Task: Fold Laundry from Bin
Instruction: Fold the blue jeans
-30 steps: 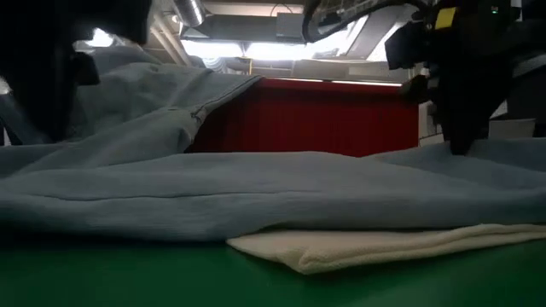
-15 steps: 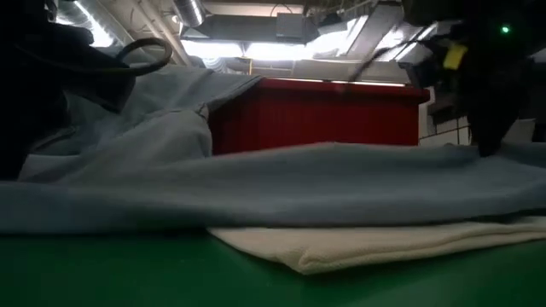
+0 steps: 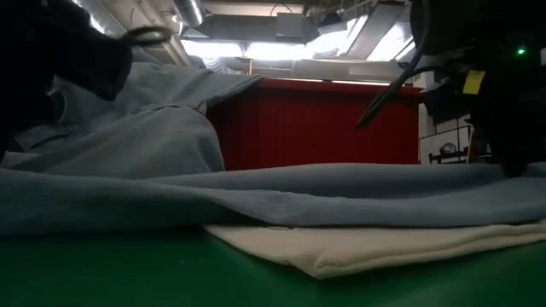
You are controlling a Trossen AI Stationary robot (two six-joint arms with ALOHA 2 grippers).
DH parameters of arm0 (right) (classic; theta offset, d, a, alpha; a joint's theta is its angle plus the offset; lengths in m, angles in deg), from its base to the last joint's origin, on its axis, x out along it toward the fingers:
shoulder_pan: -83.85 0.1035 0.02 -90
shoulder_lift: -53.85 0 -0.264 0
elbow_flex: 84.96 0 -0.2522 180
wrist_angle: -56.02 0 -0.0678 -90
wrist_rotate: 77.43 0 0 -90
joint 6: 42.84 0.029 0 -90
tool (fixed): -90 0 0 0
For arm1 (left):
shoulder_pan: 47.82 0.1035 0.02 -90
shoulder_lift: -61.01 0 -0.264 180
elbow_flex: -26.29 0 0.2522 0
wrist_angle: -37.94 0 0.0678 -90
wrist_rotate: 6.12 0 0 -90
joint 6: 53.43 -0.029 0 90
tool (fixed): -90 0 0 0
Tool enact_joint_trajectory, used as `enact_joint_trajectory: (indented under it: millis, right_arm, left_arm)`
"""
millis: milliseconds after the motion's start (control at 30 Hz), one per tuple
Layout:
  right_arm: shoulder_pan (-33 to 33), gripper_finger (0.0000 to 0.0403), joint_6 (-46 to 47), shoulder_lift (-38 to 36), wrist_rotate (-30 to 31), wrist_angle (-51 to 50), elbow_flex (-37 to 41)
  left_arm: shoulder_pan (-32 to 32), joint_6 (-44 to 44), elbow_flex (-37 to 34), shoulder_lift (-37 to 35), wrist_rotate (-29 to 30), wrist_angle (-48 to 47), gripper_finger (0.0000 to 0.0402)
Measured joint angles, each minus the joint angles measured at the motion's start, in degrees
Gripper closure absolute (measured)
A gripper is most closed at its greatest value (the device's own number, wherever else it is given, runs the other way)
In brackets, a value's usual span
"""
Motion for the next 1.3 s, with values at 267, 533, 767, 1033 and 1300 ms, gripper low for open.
enact_joint_trajectory:
  millis: [267, 533, 767, 1033, 1300]
  right_arm:
    - [0.0, 0.0294, -0.2, 0.0, 0.1, -0.3, 0.0]
    - [-0.1, 0.0224, -1.3, 0.0, 2.8, -8.7, -2.8]
    - [0.0, 0.0222, -1.2, 0.0, 4.2, -13.5, -9.3]
    - [0.6, 0.0222, -1.5, 0.0, 2.3, -9.8, -12.6]
    - [5.4, 0.0222, -1.9, 0.0, -2.0, 2.5, -12.6]
  left_arm:
    - [0.4, -0.3, 0.0, -3.5, 0.8, 0.5, 0.0286]
    - [4.2, -5.7, 0.0, -4.3, 2.0, 8.0, 0.0286]
    - [11.7, -14.4, 0.1, -4.4, 3.9, 14.4, 0.0286]
    - [19.4, -22.8, 0.1, -4.4, 9.2, 15.1, 0.0286]
    - [23.6, -26.0, 0.1, -3.9, 14.8, 9.8, 0.0286]
